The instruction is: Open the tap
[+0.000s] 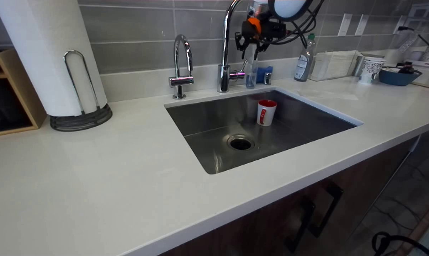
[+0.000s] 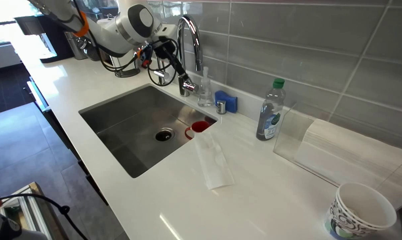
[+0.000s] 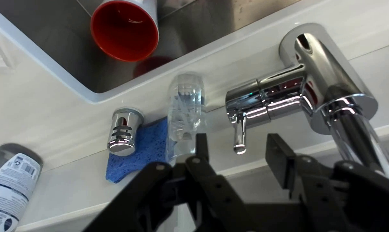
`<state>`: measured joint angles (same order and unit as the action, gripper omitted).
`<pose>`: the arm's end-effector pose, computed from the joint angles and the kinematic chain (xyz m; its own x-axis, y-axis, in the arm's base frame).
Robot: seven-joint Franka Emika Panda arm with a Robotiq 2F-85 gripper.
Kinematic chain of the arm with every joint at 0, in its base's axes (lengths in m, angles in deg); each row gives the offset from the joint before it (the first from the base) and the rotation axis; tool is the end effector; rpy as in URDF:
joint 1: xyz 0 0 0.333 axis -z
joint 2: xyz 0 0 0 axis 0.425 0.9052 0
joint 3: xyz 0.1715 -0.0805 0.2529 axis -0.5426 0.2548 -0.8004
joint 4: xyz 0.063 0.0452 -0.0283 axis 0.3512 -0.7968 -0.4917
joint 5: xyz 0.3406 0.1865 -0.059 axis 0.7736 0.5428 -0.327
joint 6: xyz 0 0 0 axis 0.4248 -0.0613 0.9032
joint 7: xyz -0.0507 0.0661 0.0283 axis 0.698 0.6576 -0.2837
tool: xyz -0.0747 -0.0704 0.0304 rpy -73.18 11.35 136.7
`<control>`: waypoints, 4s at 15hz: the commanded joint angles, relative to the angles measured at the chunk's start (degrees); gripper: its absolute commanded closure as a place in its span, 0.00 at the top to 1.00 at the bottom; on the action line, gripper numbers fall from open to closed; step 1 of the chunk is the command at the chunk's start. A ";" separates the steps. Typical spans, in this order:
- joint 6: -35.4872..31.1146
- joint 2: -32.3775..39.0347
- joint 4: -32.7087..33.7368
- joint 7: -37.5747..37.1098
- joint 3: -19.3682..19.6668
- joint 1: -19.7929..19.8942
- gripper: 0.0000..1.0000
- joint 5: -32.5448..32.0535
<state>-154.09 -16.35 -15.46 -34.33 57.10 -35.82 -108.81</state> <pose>0.6606 0.1099 0.3787 0.7155 -0.4693 0.5175 -0.5307 -0.8469 -0.0343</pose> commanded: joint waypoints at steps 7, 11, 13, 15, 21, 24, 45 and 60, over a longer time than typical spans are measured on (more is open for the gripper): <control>-1.91 6.12 6.09 -1.47 4.77 -3.75 0.56 -0.82; -1.91 7.13 6.92 -1.55 5.70 -4.30 0.46 -0.74; -1.65 7.31 7.10 -1.33 5.82 -4.35 0.40 -0.42; -1.47 7.39 7.18 -1.06 5.81 -4.23 0.40 0.02; -0.25 6.72 6.19 0.77 5.07 -3.37 0.43 2.08; -0.75 6.51 5.87 1.28 4.93 -3.28 0.46 2.36; -4.02 5.74 3.63 8.25 4.98 -1.36 0.04 9.19; -5.93 5.10 0.97 8.04 6.41 -0.62 0.04 13.95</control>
<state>-159.32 -10.38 -11.26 -27.46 61.94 -37.36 -95.96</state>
